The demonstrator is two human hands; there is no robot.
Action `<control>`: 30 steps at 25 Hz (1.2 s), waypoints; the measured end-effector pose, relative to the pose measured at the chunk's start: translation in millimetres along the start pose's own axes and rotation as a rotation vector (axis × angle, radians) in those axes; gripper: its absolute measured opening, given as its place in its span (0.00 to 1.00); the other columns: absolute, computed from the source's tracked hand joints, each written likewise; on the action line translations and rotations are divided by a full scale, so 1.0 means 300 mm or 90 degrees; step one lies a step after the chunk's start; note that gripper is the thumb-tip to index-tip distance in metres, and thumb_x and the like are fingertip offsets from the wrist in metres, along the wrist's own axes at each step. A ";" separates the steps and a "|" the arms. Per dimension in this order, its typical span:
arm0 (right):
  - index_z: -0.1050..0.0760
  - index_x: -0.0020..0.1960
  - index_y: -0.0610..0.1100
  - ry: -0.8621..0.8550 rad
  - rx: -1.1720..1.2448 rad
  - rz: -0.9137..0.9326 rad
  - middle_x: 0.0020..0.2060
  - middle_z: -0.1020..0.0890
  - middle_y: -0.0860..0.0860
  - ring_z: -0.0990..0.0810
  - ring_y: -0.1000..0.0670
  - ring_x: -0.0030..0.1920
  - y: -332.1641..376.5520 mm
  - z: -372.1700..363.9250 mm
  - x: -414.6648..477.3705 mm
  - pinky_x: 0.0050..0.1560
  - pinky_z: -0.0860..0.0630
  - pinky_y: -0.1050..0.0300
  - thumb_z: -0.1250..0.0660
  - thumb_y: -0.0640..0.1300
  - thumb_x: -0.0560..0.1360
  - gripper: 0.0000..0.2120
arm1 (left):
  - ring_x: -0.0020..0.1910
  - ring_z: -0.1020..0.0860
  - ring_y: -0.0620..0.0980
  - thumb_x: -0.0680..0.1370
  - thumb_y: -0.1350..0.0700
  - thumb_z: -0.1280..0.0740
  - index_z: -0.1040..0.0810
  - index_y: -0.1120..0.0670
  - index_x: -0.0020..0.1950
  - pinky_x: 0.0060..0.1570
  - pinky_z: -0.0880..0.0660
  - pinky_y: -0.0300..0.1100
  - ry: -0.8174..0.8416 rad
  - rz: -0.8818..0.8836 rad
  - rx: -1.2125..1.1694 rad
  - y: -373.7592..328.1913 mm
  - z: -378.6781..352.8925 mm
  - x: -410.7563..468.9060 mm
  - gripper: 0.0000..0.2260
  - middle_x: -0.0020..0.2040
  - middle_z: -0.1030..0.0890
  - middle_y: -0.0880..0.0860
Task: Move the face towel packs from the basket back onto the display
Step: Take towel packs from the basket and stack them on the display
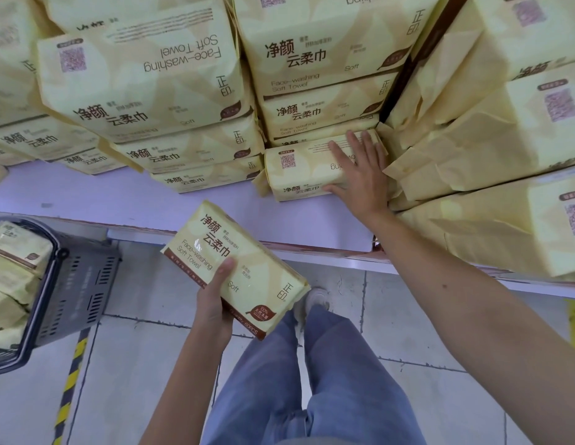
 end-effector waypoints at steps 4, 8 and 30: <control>0.33 0.70 0.48 0.032 -0.005 0.004 0.70 0.32 0.40 0.36 0.35 0.71 -0.011 0.000 0.007 0.71 0.48 0.43 0.24 0.55 0.61 0.40 | 0.50 0.18 0.52 0.64 0.50 0.29 0.22 0.49 0.54 0.52 0.23 0.52 0.008 0.003 0.000 0.009 -0.013 -0.001 0.18 0.50 0.15 0.51; 0.40 0.74 0.48 0.119 0.011 -0.025 0.74 0.40 0.40 0.46 0.36 0.75 0.000 0.025 0.014 0.73 0.55 0.42 0.26 0.53 0.66 0.41 | 0.54 0.20 0.54 0.65 0.50 0.29 0.22 0.49 0.55 0.54 0.24 0.52 0.021 0.004 0.000 0.016 -0.033 -0.003 0.19 0.56 0.17 0.54; 0.28 0.54 0.46 0.125 1.070 -0.530 0.49 0.17 0.49 0.18 0.49 0.52 0.214 0.515 -0.104 0.52 0.20 0.52 0.23 0.33 0.57 0.28 | 0.56 0.22 0.50 0.53 0.45 0.19 0.40 0.47 0.74 0.56 0.24 0.48 0.257 -0.233 -0.103 -0.360 -0.158 -0.035 0.53 0.60 0.24 0.49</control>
Point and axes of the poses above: each hand's wrist, its own x-axis towards the middle knuckle, its own z-axis out of the back of the hand, y = z × x, the point moved 1 cm from there along x, towards the middle knuckle
